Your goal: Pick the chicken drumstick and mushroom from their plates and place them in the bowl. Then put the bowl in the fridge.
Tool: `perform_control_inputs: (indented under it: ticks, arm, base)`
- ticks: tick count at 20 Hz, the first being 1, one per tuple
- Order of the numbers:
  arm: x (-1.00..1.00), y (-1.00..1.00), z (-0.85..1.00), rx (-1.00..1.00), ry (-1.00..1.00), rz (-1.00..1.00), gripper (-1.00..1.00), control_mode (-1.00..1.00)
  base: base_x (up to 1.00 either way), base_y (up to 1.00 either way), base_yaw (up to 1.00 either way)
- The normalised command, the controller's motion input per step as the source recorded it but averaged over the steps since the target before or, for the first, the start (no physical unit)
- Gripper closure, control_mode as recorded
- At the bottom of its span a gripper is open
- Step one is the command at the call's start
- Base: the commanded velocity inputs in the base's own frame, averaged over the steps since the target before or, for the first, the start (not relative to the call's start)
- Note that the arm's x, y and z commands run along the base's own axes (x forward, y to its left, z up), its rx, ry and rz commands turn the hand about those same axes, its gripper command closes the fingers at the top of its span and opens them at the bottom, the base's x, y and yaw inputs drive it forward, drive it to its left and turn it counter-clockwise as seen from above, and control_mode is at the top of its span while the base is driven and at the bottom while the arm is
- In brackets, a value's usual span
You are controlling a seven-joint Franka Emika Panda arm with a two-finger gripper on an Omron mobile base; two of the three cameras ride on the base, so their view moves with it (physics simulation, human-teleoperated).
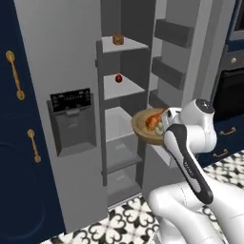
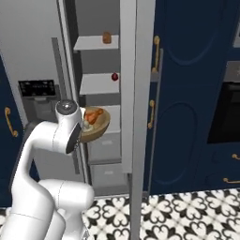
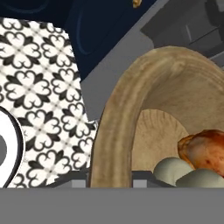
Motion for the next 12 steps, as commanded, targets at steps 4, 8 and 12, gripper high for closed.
perform_control_inputs:
  ticks: [4,8,12]
  arm:
    - [0.0,0.0,0.0,0.0,0.0,0.0,1.0,1.0]
    - [0.0,0.0,0.0,0.0,0.0,0.0,1.0,1.0]
    - [0.0,0.0,0.0,0.0,0.0,0.0,1.0,1.0]
  base:
    - [0.46,0.12,-0.18]
    - [0.43,0.39,-0.04]
    - [0.54,0.23,-0.03]
